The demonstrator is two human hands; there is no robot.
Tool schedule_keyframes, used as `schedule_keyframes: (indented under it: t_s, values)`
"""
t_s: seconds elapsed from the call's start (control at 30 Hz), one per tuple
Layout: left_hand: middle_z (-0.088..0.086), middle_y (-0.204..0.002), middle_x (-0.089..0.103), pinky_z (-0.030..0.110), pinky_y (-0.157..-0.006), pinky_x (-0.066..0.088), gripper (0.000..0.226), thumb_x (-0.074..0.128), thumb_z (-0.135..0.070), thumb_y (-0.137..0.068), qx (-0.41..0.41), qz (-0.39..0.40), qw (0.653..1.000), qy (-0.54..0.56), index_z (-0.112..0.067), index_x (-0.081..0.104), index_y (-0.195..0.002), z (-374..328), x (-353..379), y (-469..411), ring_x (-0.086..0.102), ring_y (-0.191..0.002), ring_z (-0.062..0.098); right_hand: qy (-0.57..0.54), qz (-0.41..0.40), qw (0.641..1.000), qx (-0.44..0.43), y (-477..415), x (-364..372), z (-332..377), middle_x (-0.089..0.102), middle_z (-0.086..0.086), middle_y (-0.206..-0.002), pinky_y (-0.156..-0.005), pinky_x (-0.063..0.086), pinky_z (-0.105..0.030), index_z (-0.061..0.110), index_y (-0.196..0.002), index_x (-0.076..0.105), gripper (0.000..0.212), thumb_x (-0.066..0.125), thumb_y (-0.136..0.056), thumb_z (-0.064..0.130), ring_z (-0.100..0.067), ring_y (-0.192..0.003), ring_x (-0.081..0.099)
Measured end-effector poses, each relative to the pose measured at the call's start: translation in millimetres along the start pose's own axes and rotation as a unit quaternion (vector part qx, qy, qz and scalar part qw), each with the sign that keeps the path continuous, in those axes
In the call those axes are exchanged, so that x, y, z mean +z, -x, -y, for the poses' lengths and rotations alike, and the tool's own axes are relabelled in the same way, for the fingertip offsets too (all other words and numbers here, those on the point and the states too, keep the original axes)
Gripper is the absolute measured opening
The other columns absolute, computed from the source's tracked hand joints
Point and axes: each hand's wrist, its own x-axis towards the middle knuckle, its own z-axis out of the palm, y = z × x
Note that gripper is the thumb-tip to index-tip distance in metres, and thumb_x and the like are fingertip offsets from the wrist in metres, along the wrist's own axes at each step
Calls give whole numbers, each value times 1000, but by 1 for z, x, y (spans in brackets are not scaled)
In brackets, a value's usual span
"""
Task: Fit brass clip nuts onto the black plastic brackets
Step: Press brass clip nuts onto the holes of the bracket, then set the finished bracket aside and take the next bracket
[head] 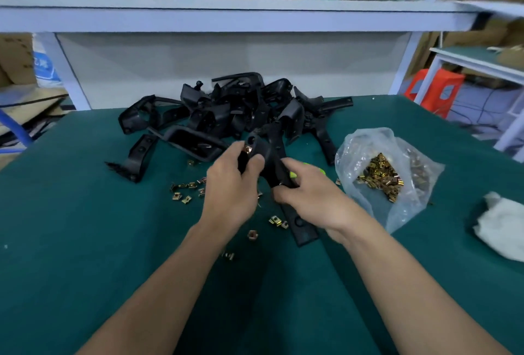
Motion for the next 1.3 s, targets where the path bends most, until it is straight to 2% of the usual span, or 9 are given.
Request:
schedule_keyframes:
  t_s: [0.2,0.4,0.6,0.73,0.87,0.97,1.07,1.17,1.3]
  values:
    - [-6,-59,53,28,-53,36,25,59,-26,-97,-22,5,999,34,-17,57,-73,-25,27,7,43,-52,8,-189,17,981,51,68,-33,-4,72,-16,-101,-68,54,-28,24,-133,60,47,54,-97,-5,-23,-78,68]
    - [-16,-57,52,20,-54,35,35,57,-22,-95,150,95,984,12,-30,41,-65,-108,83,46,45,-54,4,-290,-125,947,63,158,-74,-27,73,-20,-103,-67,59,-31,15,-128,62,42,47,-98,-11,-30,-76,72]
    - [5,-60,61,42,-52,45,19,63,-31,-82,132,339,929,69,-13,65,-76,-189,181,122,50,-50,21,-333,-292,893,77,287,-132,-79,73,-25,-104,-64,58,-30,9,-123,66,40,47,-96,-13,-31,-75,70]
    - [-1,-51,60,34,-51,46,31,61,-47,-66,178,491,853,-1,-17,64,-67,-215,245,199,57,-49,17,-441,-312,840,55,393,-150,-120,67,-27,-114,-72,56,-35,6,-131,65,53,64,-80,-9,-34,-86,63]
    - [5,-67,71,36,-59,53,30,67,-44,-63,74,612,788,11,-16,63,-71,-225,298,272,64,-54,17,-490,-358,788,103,466,-146,-153,66,-24,-111,-68,57,-32,7,-130,66,51,62,-81,-5,-31,-83,64]
    - [-14,-94,77,46,-88,58,34,70,-46,-64,35,690,722,44,-43,69,-97,-237,330,309,73,-87,13,-507,-436,736,104,489,-156,-171,67,-24,-107,-69,57,-31,2,-126,68,49,58,-78,-2,-29,-81,65]
    - [-18,-132,66,45,-105,51,83,78,-54,-61,-66,677,722,127,-48,52,-139,-257,353,330,64,-116,10,-548,-527,648,46,500,-193,-184,70,-24,-114,-75,62,-34,-3,-131,63,52,57,-79,-2,-29,-90,72]
    - [-8,-154,46,41,-112,44,82,73,-48,-86,-127,661,725,144,-31,35,-156,-268,370,331,52,-131,14,-577,-596,559,14,502,-241,-192,69,-21,-124,-81,62,-46,-2,-138,56,44,59,-97,16,-33,-106,72]
    - [-8,-150,53,31,-103,48,54,62,-34,-96,-47,671,736,74,-33,50,-149,-260,377,325,54,-130,12,-541,-564,610,130,470,-247,-202,55,-26,-141,-93,55,-50,4,-146,50,63,62,-96,40,-39,-127,59]
